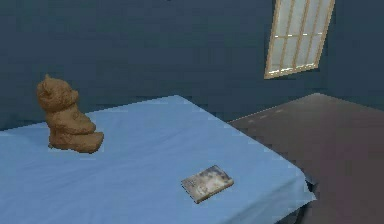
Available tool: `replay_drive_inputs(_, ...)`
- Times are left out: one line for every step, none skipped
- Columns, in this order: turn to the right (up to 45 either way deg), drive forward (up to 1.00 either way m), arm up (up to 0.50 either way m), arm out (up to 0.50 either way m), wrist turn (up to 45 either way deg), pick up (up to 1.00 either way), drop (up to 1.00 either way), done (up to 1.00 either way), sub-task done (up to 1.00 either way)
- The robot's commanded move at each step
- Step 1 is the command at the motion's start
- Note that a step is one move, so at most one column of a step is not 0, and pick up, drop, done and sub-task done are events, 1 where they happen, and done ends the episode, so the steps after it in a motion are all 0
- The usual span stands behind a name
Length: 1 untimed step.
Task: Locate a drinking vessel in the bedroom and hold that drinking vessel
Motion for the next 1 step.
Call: replay_drive_inputs(0.0,0.0,0.0,0.0,0.0,0.0,0.0,1.0,0.0)
